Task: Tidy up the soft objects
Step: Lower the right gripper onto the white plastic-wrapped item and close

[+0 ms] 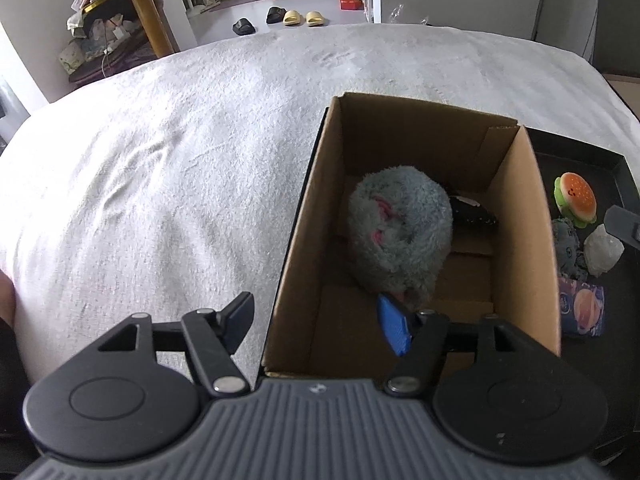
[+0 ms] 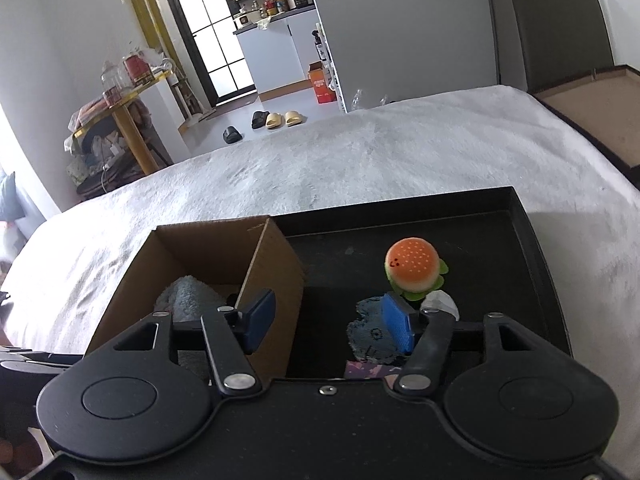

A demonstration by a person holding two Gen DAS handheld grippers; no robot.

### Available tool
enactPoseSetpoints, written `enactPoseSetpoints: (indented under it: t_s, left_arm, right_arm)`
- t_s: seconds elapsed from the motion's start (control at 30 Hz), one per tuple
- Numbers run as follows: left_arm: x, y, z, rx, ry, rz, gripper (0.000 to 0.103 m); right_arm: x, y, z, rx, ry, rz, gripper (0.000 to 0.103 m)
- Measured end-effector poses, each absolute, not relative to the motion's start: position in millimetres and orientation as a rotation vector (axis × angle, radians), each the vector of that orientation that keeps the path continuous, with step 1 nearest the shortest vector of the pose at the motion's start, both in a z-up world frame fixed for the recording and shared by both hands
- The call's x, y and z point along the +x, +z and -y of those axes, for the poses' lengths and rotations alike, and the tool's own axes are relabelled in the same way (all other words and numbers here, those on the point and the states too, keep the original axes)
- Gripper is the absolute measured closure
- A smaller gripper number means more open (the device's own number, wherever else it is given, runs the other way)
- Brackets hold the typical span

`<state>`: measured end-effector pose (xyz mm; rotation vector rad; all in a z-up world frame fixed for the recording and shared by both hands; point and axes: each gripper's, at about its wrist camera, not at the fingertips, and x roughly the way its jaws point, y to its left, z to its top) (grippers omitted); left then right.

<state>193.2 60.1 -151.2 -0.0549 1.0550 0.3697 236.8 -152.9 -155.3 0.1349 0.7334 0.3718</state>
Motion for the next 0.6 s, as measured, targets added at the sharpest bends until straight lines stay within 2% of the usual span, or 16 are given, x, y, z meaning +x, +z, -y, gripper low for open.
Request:
enactPoseSetpoints:
  t_s: [0.6]
  left_arm:
    - [202.5, -149.0, -45.3, 0.015, 0.401, -1.064, 0.036]
  right_arm:
    - [246.1, -173.9, 181.2, 0.154, 0.368, -0.726, 0.041]
